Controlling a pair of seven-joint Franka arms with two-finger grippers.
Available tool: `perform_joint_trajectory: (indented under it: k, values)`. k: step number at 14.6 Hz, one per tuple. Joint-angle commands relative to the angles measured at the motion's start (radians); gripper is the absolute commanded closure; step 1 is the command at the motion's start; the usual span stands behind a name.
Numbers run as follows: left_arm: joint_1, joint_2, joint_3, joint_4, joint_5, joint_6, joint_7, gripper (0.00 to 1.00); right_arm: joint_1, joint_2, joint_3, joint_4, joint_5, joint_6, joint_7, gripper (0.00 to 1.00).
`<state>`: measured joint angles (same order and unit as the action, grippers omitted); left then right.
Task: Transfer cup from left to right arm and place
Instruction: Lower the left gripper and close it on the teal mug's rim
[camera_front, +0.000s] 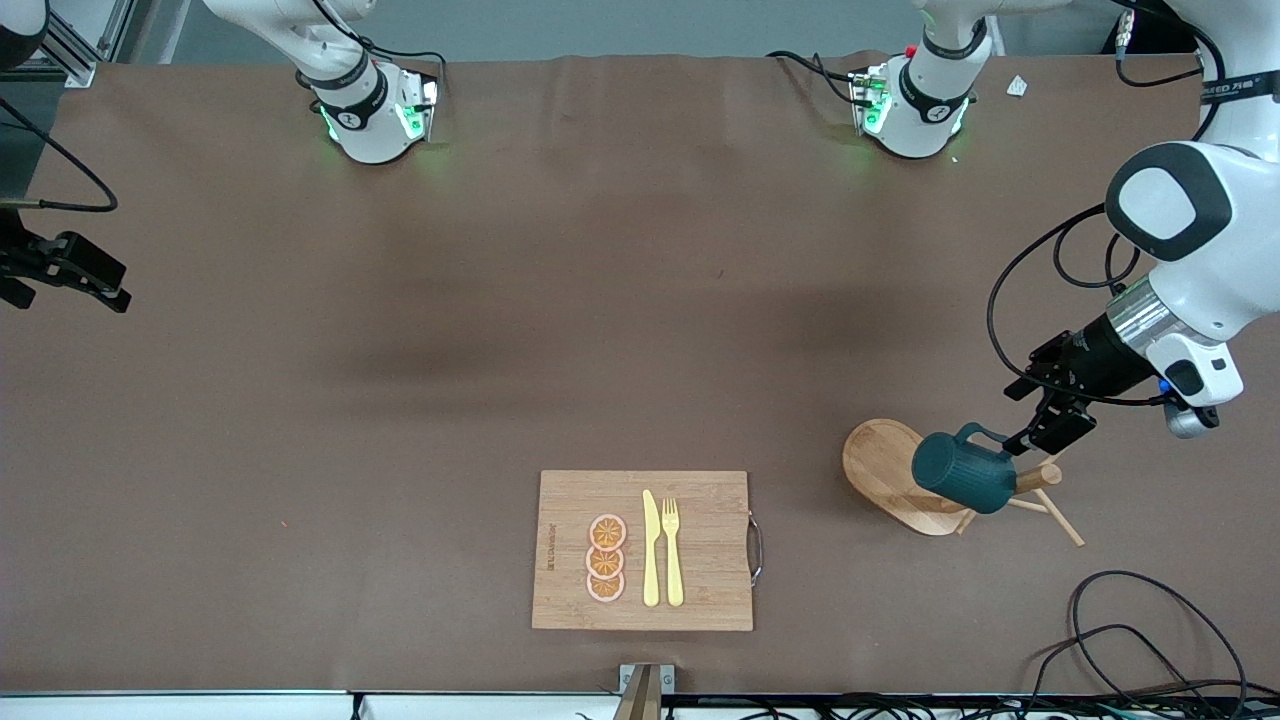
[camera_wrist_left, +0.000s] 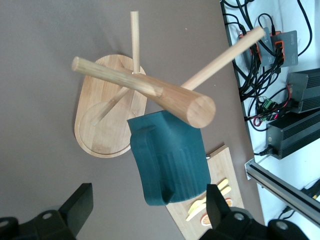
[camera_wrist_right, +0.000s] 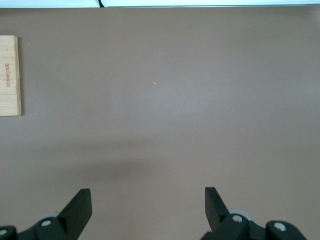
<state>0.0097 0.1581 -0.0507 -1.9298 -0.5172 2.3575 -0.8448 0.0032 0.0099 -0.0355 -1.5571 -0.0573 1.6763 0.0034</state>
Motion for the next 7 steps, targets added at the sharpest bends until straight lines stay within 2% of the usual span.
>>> perform_joint_trajectory:
  k: [1, 7]
  values:
    - [0.009, -0.025, -0.005, -0.032, -0.082, 0.017, 0.003, 0.01, -0.014, -0.005, 0.006, -0.011, 0.013, 0.008, -0.007, 0.00]
    - [0.009, 0.012, -0.005, -0.029, -0.090, 0.022, 0.006, 0.11, -0.014, -0.005, 0.006, -0.012, 0.014, 0.008, -0.008, 0.00]
